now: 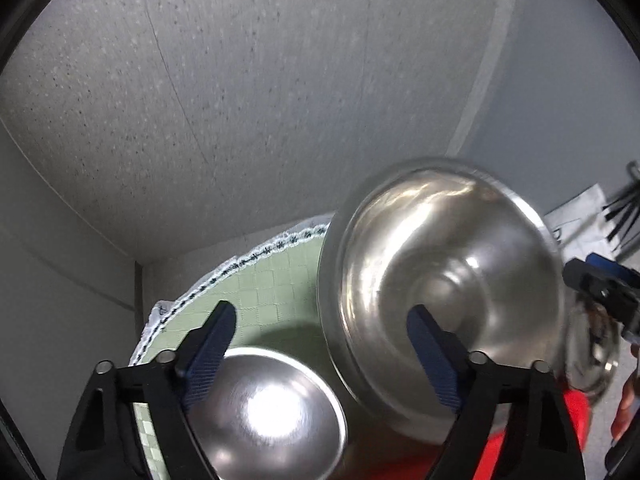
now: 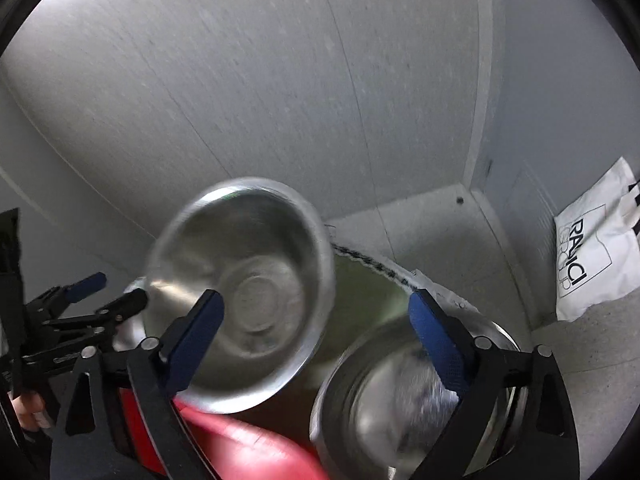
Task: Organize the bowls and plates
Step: 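Reach both grippers to the large steel bowl and grasp its rim, then lower the large steel bowl into the red basin and open both grippers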
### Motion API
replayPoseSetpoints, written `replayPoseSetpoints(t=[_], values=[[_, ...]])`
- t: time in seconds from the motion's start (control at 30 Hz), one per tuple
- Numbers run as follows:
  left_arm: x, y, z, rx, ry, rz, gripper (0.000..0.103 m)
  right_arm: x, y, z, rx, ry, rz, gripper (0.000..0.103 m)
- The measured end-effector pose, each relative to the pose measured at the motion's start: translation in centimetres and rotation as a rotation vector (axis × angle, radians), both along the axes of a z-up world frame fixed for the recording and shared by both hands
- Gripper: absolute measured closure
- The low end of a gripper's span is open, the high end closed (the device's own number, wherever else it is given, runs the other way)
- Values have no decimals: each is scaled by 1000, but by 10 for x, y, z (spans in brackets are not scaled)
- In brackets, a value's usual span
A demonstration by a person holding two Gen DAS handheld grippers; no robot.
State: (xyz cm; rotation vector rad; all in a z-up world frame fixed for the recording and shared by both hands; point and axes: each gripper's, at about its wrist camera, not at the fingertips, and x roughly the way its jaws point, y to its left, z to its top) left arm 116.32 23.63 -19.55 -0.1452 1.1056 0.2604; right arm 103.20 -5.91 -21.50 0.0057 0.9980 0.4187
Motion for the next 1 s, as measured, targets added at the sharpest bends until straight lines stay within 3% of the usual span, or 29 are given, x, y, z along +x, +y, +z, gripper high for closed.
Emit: replayPoseSetpoints(t=[0.1,0.17,0.2,0.23,0.3,0.33,0.37,0.43,0.53,0.83,1.0], values=[[35,5,-21,-12,22,1,29,18,4,-17,-37,32,3,22],[55,4,-37,-19,38,-4,43,26,10,-28,-68,43,17,29],[68,7,-45,-32,49,-17,55,29,12,-32,-69,57,27,33],[59,9,-51,-35,52,-25,68,33,14,-36,-72,60,31,39],[68,13,-62,-56,67,-37,84,32,15,-36,-67,66,45,58],[68,16,-62,-44,62,-35,83,33,17,-37,-46,79,67,73],[70,20,-63,-37,58,-38,83,32,18,-37,-39,84,81,78],[72,25,-62,-42,40,-37,83,29,18,-35,-68,70,86,78],[67,25,-48,-40,-17,-48,83,22,12,-25,-29,54,80,79],[17,46,13,-14,-210,-89,83,-51,6,66,30,-150,47,79],[-18,63,6,-42,-226,-136,79,-109,-1,88,36,-178,31,79]])
